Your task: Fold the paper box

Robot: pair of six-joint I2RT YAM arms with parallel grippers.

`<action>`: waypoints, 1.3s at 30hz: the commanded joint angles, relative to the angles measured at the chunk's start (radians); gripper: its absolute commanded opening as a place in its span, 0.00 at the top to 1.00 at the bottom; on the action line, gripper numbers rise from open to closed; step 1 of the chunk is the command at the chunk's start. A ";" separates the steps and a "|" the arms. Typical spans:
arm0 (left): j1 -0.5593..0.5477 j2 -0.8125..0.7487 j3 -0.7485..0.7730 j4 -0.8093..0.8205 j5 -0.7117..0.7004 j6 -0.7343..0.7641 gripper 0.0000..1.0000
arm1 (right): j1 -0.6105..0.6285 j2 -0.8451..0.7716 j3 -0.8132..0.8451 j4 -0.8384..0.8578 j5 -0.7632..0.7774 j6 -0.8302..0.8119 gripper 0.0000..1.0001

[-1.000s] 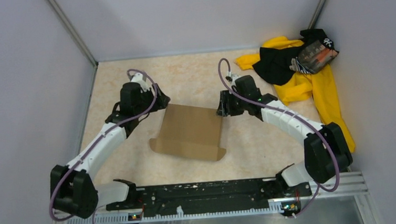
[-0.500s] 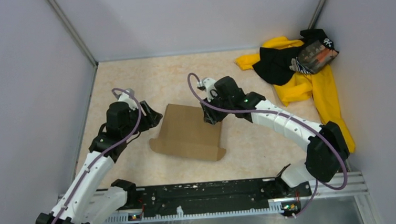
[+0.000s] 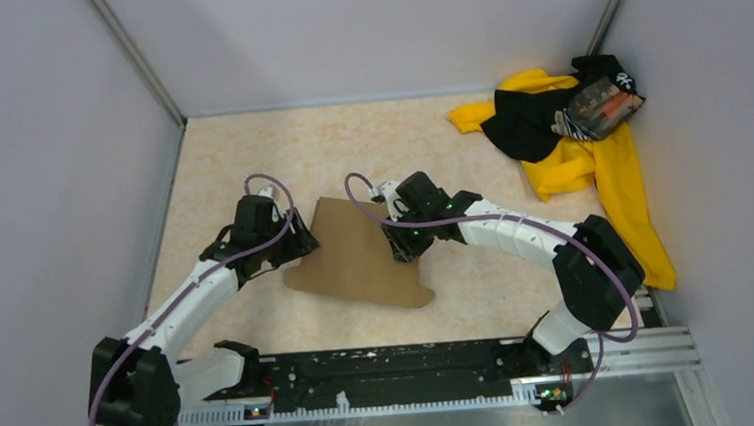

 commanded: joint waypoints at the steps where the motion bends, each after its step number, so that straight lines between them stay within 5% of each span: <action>1: -0.005 0.067 0.013 0.054 0.034 0.047 0.33 | 0.000 0.016 0.004 0.001 0.003 0.007 0.61; 13: -0.004 -0.115 0.041 -0.061 -0.006 0.133 0.29 | -0.001 -0.247 -0.105 0.087 0.111 0.232 0.51; 28: -0.002 -0.080 -0.054 0.030 -0.011 0.103 0.23 | -0.067 -0.390 -0.392 0.354 -0.010 0.527 0.32; 39: -0.002 -0.070 -0.111 0.090 0.038 0.044 0.24 | -0.101 -0.332 -0.469 0.572 -0.163 0.623 0.37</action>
